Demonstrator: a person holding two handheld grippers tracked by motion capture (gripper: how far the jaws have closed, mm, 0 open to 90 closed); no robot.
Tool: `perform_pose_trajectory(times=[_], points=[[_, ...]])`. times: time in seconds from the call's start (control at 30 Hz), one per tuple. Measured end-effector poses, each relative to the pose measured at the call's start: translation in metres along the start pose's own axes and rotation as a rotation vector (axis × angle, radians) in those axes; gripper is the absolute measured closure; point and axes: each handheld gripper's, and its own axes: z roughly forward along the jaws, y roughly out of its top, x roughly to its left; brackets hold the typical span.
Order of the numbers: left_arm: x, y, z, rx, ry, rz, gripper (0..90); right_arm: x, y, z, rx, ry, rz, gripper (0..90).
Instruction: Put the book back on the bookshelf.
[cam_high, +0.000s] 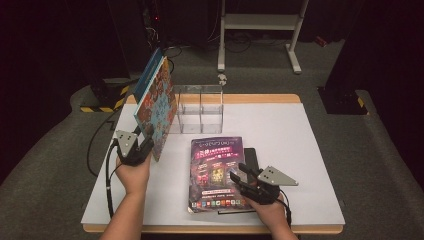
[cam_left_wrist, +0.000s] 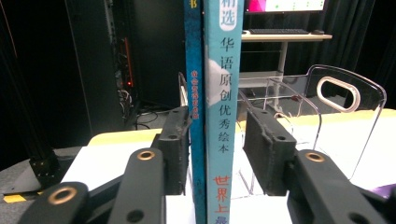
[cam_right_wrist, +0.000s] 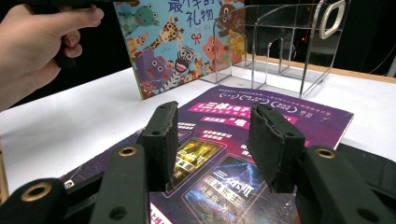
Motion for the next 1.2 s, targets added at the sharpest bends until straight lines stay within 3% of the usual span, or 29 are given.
perform_pose_trajectory(times=[0.27, 0.47, 0.57, 0.67, 0.77, 0.83, 0.93, 1.07, 1.2], points=[[0.003, -0.004, 0.000, 0.034, -0.014, -0.013, 55.3, 0.000, 0.000, 0.000, 0.000, -0.003, -0.003, 52.1], [0.004, -0.007, 0.001, 0.042, -0.008, -0.021, 47.1, 0.000, 0.000, -0.001, 0.002, -0.002, -0.002, 51.7], [0.006, -0.007, 0.001, 0.053, 0.000, 0.000, 43.5, 0.000, 0.000, -0.001, 0.002, -0.002, -0.002, 51.6], [0.008, -0.006, -0.001, 0.070, -0.007, -0.029, 37.3, 0.000, 0.000, -0.001, 0.005, -0.002, -0.003, 51.3], [0.011, -0.006, -0.005, 0.100, -0.030, -0.053, 33.7, 0.000, 0.000, 0.000, 0.008, -0.001, -0.004, 51.0], [0.013, -0.007, -0.010, 0.137, -0.056, -0.041, 31.3, 0.001, 0.000, 0.000, 0.010, -0.003, -0.007, 50.9], [0.017, -0.008, -0.018, 0.166, -0.078, -0.055, 26.6, 0.001, 0.000, 0.000, 0.011, -0.003, -0.007, 50.9], [0.020, -0.009, -0.027, 0.204, -0.078, -0.086, 18.3, 0.001, 0.000, 0.000, 0.014, -0.004, -0.007, 50.7], [0.023, -0.012, -0.037, 0.230, -0.085, -0.071, 14.5, 0.001, -0.001, 0.000, 0.017, -0.005, -0.010, 50.5]])
